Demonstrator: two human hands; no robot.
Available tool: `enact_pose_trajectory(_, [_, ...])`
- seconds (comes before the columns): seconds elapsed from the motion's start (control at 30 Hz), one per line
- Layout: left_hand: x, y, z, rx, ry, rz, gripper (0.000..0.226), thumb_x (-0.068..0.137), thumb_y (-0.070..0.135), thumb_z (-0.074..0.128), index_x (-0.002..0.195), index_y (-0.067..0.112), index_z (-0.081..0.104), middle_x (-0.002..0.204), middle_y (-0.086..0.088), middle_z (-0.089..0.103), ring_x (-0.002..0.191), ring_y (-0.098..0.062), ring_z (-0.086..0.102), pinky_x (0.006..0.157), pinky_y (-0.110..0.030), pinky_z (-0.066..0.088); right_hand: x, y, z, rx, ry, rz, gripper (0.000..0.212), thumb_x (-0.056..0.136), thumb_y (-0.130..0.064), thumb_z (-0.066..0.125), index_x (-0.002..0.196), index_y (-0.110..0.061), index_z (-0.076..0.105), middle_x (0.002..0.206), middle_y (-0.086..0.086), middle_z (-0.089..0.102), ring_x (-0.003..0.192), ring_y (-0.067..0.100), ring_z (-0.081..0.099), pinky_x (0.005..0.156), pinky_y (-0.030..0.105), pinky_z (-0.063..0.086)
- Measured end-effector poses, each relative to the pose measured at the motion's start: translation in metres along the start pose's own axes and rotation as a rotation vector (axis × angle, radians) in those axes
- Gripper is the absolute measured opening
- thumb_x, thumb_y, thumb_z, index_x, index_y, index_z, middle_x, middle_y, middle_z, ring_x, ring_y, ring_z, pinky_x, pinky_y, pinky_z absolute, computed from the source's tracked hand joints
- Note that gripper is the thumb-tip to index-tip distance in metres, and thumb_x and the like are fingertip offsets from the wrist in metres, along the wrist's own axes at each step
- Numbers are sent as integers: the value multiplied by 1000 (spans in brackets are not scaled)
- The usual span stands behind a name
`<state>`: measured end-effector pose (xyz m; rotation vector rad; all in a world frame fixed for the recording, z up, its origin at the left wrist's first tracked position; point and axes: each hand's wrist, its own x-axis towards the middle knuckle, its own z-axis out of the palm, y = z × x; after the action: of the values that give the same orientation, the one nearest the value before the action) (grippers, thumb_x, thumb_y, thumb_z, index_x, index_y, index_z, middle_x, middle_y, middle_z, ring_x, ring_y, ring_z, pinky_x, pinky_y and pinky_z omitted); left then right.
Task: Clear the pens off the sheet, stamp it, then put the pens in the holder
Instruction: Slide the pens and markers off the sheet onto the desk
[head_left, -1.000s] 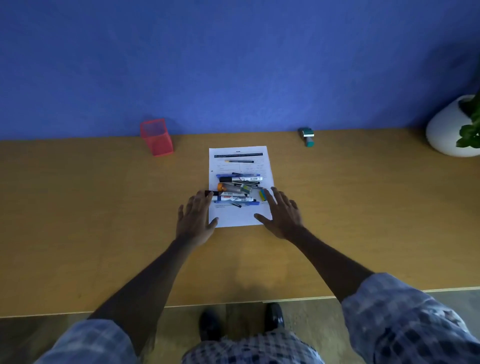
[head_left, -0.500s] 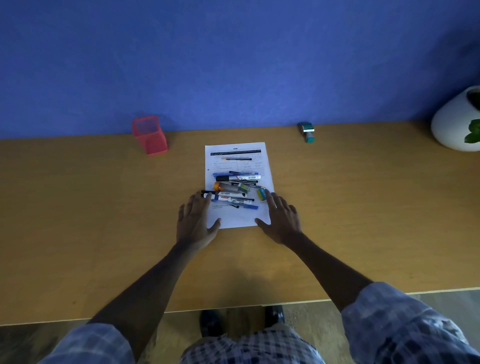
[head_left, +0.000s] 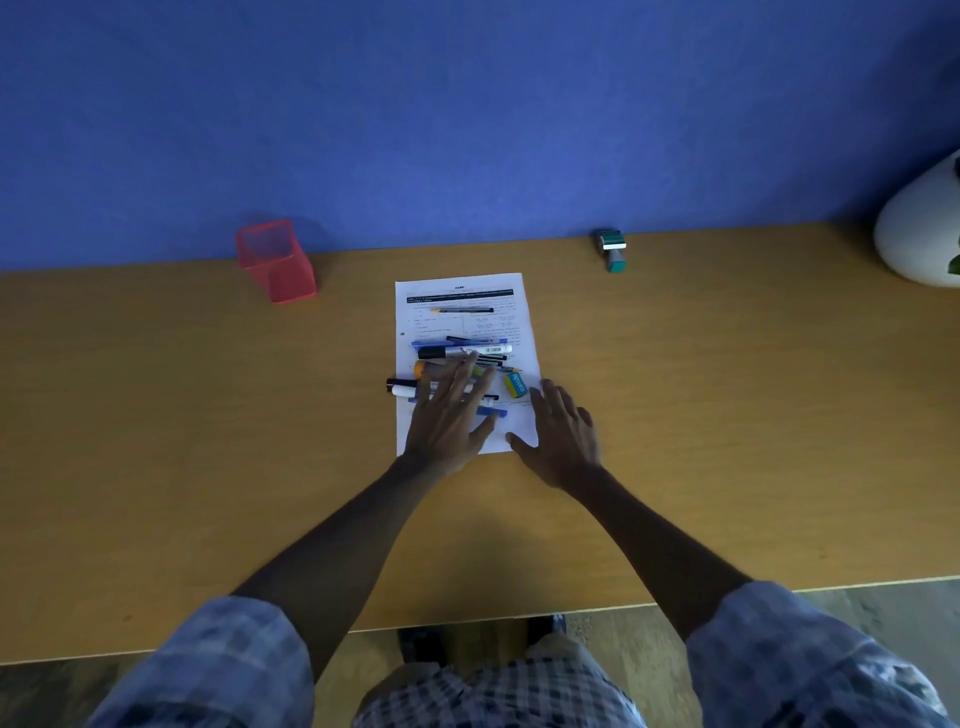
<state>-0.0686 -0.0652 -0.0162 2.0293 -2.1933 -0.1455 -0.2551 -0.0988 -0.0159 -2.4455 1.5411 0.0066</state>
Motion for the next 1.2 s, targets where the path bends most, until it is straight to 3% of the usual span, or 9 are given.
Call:
enact_pose_trajectory(0.1, [11, 9, 4, 14, 12, 30, 58, 101, 51, 29, 153, 26, 26, 161, -5, 25, 149, -25, 24, 116, -54, 24, 0, 1, 1, 5, 8, -1, 78, 87, -58, 53, 146, -10, 33, 156, 12, 30, 143, 28, 31, 105, 45, 40])
enact_pose_trajectory(0.23, [28, 22, 9, 55, 23, 96, 52, 103, 48, 29, 149, 25, 34, 159, -6, 31, 148, -25, 26, 118, -54, 20, 1, 2, 1, 17, 22, -10, 77, 86, -57, 54, 145, -11, 35, 154, 12, 34, 141, 28, 35, 104, 44, 41])
enact_pose_trajectory(0.37, [46, 32, 15, 54, -59, 129, 50, 104, 44, 25, 149, 24, 33, 161, -5, 25, 151, -24, 17, 120, -55, 11, -1, 4, 2, 47, 75, -23, 72, 84, -52, 57, 141, -10, 43, 150, 12, 41, 138, 28, 41, 100, 44, 45])
enact_pose_trajectory(0.6, [67, 32, 18, 81, -134, 121, 50, 103, 38, 24, 150, 21, 30, 163, -5, 19, 152, -22, 8, 121, -54, 2, -2, 5, 6, 67, 86, -18, 78, 87, -57, 53, 148, -14, 33, 153, 9, 37, 141, 26, 37, 108, 43, 39])
enact_pose_trajectory(0.93, [72, 11, 20, 85, -117, 42, 60, 99, 55, 27, 148, 21, 34, 160, -7, 27, 149, -26, 20, 118, -53, 17, -3, 10, 11, 53, 84, -11, 78, 89, -62, 46, 149, -14, 32, 156, 9, 34, 142, 26, 36, 109, 44, 38])
enact_pose_trajectory(1.2, [58, -15, 17, 86, -93, 6, 56, 100, 46, 31, 146, 17, 36, 157, -8, 31, 146, -28, 26, 118, -53, 18, -4, 9, 13, 51, 69, 1, 78, 90, -62, 46, 149, -13, 31, 158, 9, 30, 144, 26, 33, 111, 46, 36])
